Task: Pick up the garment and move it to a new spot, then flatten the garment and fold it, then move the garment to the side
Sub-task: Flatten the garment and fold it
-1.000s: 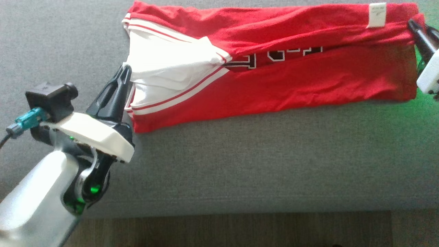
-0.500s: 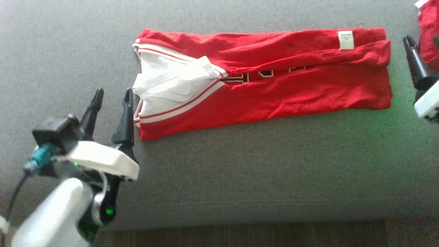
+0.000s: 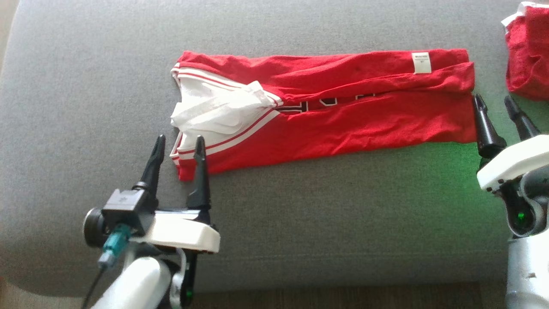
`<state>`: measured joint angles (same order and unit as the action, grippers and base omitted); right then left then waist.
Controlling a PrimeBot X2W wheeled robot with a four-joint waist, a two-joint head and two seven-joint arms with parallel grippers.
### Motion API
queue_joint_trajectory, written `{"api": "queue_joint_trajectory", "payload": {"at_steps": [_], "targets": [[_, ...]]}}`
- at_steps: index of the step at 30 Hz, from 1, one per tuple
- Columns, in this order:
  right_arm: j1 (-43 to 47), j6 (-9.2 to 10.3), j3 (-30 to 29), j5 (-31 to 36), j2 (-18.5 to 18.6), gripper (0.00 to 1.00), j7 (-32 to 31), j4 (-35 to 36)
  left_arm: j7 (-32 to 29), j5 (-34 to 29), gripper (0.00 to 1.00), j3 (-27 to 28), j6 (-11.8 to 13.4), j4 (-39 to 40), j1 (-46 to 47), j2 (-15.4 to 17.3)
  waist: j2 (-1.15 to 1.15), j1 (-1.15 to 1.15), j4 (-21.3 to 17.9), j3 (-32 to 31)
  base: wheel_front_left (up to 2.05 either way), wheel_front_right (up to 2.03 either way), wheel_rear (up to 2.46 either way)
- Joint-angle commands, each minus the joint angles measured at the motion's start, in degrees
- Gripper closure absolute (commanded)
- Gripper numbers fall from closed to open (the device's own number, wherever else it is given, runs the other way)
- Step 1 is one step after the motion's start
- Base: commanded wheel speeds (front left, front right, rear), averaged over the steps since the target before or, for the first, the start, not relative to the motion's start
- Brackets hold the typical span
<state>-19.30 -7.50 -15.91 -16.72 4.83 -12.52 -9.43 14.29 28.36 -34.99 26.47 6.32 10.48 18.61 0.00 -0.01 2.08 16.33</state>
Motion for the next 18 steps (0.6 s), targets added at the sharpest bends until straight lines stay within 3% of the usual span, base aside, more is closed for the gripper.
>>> {"api": "queue_joint_trajectory", "payload": {"at_steps": [1, 18], "targets": [[-1.6, 0.01, 0.4, 0.4, -0.2, 0.00, 0.2, 1.1, 0.7, -1.4, 0.00, 2.2, -0.5, 2.1, 0.3, -0.1, 0.00, 0.01, 0.2, 0.3, 0.00, 0.00, 0.00], [-20.3, 0.01, -7.8, 12.5, 0.6, 0.00, -5.0, -21.4, 0.7, -8.6, 0.00, 4.0, -7.7, -1.4, 2.0, -6.9, 0.00, 0.01, 1.8, 5.0, 0.00, 0.00, 0.00]]}}
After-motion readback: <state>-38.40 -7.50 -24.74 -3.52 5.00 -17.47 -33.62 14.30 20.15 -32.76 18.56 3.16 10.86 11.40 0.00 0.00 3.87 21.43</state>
